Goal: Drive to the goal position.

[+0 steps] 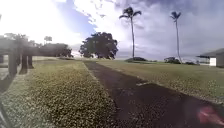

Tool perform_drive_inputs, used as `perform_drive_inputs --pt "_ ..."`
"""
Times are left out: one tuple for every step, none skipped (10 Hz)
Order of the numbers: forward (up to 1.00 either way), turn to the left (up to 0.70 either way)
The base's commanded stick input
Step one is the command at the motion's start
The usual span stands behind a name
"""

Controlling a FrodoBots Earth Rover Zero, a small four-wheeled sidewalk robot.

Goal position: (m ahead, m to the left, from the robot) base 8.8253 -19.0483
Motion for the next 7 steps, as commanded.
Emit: perform_drive_inputs --pt "0.00 0.00" --pt "0.00 0.00" --pt "0.00 0.00" --pt "0.00 0.00" --pt "0.00 -0.55" --pt "0.00 -0.70" --pt "0.00 -0.70"
